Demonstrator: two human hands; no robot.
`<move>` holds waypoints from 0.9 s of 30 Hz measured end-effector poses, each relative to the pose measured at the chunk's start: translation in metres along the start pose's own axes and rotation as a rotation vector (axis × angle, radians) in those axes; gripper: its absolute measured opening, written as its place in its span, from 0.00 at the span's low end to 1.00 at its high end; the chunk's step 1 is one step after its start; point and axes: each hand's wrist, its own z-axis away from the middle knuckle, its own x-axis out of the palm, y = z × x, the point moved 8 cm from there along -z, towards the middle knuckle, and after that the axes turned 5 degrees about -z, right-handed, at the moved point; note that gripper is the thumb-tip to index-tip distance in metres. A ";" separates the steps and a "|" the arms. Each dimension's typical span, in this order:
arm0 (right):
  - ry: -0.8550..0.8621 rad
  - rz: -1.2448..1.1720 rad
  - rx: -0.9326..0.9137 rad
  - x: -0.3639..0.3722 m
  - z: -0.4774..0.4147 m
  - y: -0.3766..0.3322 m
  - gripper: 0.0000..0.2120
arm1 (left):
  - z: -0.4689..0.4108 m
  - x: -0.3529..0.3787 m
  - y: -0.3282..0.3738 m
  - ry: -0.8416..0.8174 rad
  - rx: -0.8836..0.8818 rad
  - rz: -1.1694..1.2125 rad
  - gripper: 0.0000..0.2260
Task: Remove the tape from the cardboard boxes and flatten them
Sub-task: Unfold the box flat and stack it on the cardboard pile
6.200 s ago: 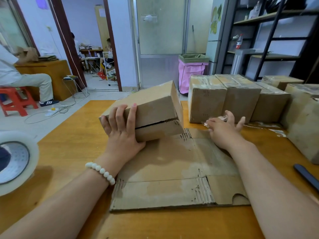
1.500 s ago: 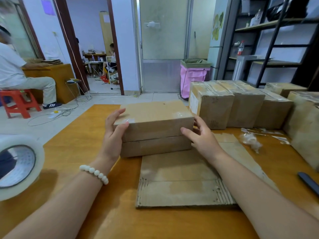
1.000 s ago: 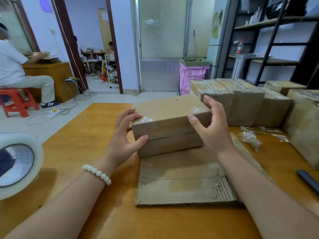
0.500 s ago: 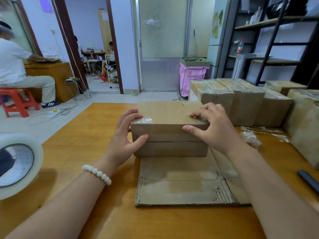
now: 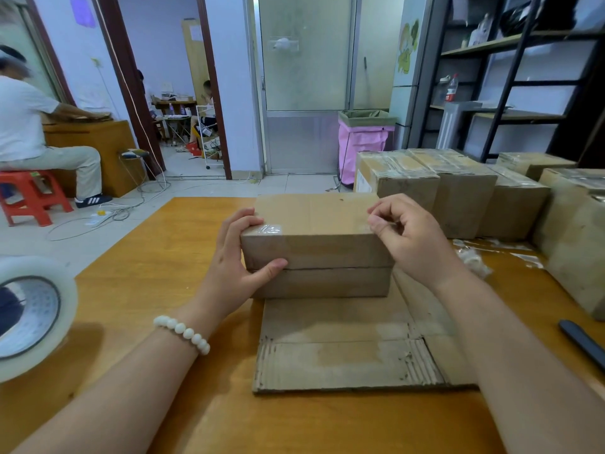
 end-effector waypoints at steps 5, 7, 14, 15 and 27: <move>0.045 -0.308 0.129 0.004 0.000 0.015 0.08 | 0.001 -0.005 -0.002 0.061 -0.061 -0.046 0.27; 0.038 -0.398 0.155 0.012 0.000 0.019 0.09 | 0.001 -0.010 0.000 0.115 -0.069 -0.089 0.26; -0.028 -0.567 0.176 0.031 0.003 0.014 0.09 | 0.002 0.001 0.035 0.177 0.221 -0.544 0.19; -0.041 -0.606 0.192 0.033 0.003 0.015 0.09 | 0.001 0.002 0.035 0.171 0.221 -0.571 0.20; 0.045 -0.087 -0.334 0.034 0.015 -0.028 0.11 | -0.001 0.001 0.023 0.068 0.094 -0.636 0.21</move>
